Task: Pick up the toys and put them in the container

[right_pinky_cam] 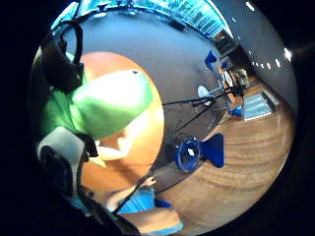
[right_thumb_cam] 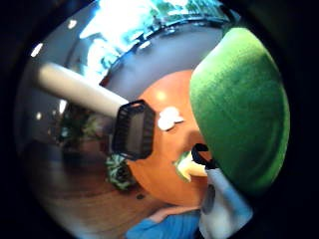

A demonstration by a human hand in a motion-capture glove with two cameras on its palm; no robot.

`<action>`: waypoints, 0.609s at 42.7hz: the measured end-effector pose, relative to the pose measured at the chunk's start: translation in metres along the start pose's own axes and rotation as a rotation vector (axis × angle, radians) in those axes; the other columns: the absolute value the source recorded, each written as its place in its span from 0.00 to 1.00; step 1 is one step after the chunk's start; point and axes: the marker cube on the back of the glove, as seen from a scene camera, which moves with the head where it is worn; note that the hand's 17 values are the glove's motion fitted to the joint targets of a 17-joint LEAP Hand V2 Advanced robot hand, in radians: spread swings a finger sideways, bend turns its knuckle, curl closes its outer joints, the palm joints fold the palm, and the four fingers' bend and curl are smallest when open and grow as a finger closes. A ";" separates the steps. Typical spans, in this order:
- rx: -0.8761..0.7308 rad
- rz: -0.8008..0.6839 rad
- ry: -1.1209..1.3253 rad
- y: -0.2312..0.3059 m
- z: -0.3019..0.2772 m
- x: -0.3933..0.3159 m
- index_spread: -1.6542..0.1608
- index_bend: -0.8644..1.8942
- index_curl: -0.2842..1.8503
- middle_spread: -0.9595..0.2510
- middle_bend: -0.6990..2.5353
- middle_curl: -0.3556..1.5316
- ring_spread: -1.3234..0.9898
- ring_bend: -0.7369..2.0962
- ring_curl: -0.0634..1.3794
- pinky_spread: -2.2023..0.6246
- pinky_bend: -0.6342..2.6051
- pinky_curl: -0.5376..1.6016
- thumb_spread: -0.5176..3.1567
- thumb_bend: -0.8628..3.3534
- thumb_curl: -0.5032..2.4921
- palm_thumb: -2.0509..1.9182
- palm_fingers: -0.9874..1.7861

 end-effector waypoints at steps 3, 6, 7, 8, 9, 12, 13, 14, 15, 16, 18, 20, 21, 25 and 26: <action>0.025 -0.070 -0.048 0.004 -0.014 -0.029 0.73 0.37 0.22 0.55 0.32 0.47 0.45 0.66 0.39 0.65 0.59 0.42 0.41 0.24 0.38 0.70 0.62; 0.043 -0.119 -0.068 0.006 -0.019 -0.062 0.73 0.37 0.22 0.54 0.32 0.48 0.45 0.66 0.39 0.65 0.59 0.42 0.40 0.23 0.39 0.70 0.62; 0.046 -0.131 -0.078 0.005 -0.018 -0.074 0.73 0.37 0.22 0.54 0.32 0.49 0.45 0.66 0.39 0.65 0.59 0.42 0.40 0.23 0.39 0.70 0.62; 0.049 -0.154 -0.092 0.005 -0.017 -0.086 0.73 0.37 0.22 0.54 0.32 0.49 0.45 0.66 0.39 0.65 0.59 0.42 0.40 0.23 0.39 0.70 0.63; 0.051 -0.189 -0.101 0.005 -0.014 -0.098 0.73 0.37 0.22 0.54 0.32 0.49 0.45 0.66 0.39 0.65 0.59 0.42 0.40 0.23 0.39 0.70 0.63; 0.044 -0.289 -0.059 0.004 0.003 -0.137 0.73 0.37 0.22 0.53 0.32 0.50 0.45 0.66 0.39 0.65 0.59 0.42 0.40 0.23 0.40 0.70 0.63; 0.034 -0.306 -0.045 0.003 0.009 -0.151 0.73 0.37 0.22 0.53 0.32 0.51 0.45 0.66 0.39 0.65 0.59 0.42 0.39 0.23 0.40 0.70 0.63; 0.022 -0.317 -0.041 0.002 0.014 -0.164 0.73 0.37 0.22 0.53 0.32 0.51 0.45 0.66 0.39 0.65 0.58 0.42 0.39 0.23 0.40 0.70 0.63; 0.009 -0.324 -0.047 0.002 0.019 -0.179 0.73 0.37 0.22 0.53 0.32 0.51 0.45 0.66 0.39 0.65 0.59 0.42 0.39 0.23 0.40 0.70 0.63; -0.004 -0.328 -0.061 0.002 0.024 -0.193 0.73 0.37 0.22 0.53 0.32 0.51 0.45 0.66 0.39 0.65 0.59 0.42 0.39 0.23 0.40 0.70 0.63; -0.028 -0.337 -0.093 0.002 0.032 -0.223 0.73 0.37 0.22 0.53 0.32 0.52 0.45 0.66 0.39 0.65 0.58 0.42 0.39 0.23 0.41 0.70 0.63; -0.046 -0.345 -0.111 0.003 0.040 -0.249 0.73 0.37 0.22 0.52 0.32 0.53 0.45 0.66 0.39 0.65 0.58 0.42 0.39 0.22 0.41 0.70 0.63; -0.055 -0.353 -0.113 0.003 0.045 -0.261 0.73 0.37 0.22 0.52 0.31 0.53 0.45 0.65 0.39 0.65 0.58 0.42 0.39 0.22 0.41 0.71 0.63; -0.088 -0.391 -0.145 0.003 0.067 -0.282 0.73 0.37 0.22 0.52 0.31 0.54 0.45 0.66 0.39 0.65 0.58 0.42 0.38 0.22 0.42 0.71 0.62; -0.098 -0.388 -0.163 0.003 0.072 -0.277 0.73 0.37 0.22 0.52 0.31 0.54 0.45 0.66 0.39 0.65 0.58 0.42 0.38 0.22 0.42 0.71 0.62</action>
